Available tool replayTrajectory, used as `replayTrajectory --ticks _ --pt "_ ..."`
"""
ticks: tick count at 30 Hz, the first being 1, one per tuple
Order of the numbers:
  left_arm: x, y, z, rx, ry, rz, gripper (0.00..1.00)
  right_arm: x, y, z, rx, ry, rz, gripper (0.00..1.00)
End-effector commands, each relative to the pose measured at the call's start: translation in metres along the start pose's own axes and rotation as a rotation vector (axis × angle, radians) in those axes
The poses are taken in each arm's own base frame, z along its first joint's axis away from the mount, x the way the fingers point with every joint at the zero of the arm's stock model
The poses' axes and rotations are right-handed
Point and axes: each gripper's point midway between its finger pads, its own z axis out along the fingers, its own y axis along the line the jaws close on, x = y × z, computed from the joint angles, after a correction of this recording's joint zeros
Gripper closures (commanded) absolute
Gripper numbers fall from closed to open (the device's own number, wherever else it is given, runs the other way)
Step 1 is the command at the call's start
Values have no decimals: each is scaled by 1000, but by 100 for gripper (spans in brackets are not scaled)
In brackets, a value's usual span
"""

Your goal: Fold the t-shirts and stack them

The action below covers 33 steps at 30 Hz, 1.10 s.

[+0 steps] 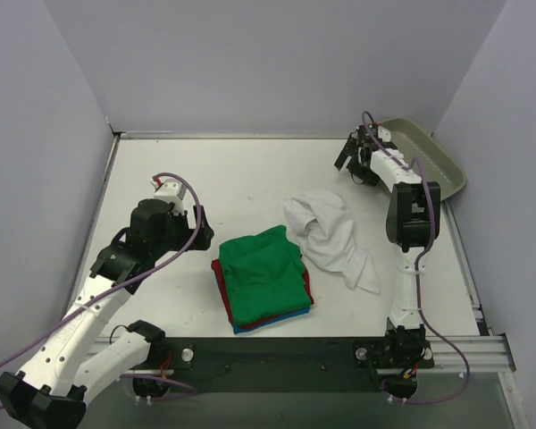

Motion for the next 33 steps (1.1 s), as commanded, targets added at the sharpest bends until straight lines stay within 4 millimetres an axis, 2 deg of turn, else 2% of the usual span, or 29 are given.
replayTrajectory --ticks 1,2,3,4,10,15,19,23,26,27,29,30,31,33 --pt "-12 -4 2 22 -43 -1 5 -32 2 7 -26 -38 53 1" --pt "-13 -4 2 21 -45 -3 5 -35 3 8 -32 -43 57 1" --pt "-12 -5 2 23 -43 -2 5 -47 8 6 -46 -67 60 1" --pt "-11 -5 2 24 -39 0 5 -46 10 10 -49 -66 57 1" --pt "-11 -5 3 22 -40 -3 5 -75 26 12 -93 -139 84 1" --pt "-11 -4 3 21 -40 -3 5 -78 27 23 -81 -148 148 0" --pt "-10 -3 4 15 -38 -1 5 -74 17 37 -27 -159 186 0" --pt "-11 -3 4 17 -37 -2 5 -76 8 42 3 -189 211 0" --pt "-9 -3 5 16 -32 -2 5 -90 13 34 -26 -235 203 0" --pt "-9 -3 5 16 -31 -2 5 -94 17 26 -51 -242 195 0" --pt "-10 -4 5 17 -34 -2 5 -103 34 11 -121 -290 153 0" --pt "-11 -4 4 18 -36 -1 5 -99 37 -4 -146 -301 132 0" --pt "-11 -4 5 17 -35 1 5 -105 60 -20 -220 -358 99 0" --pt "-11 -4 5 19 -36 4 5 -98 77 -47 -273 -403 19 0"
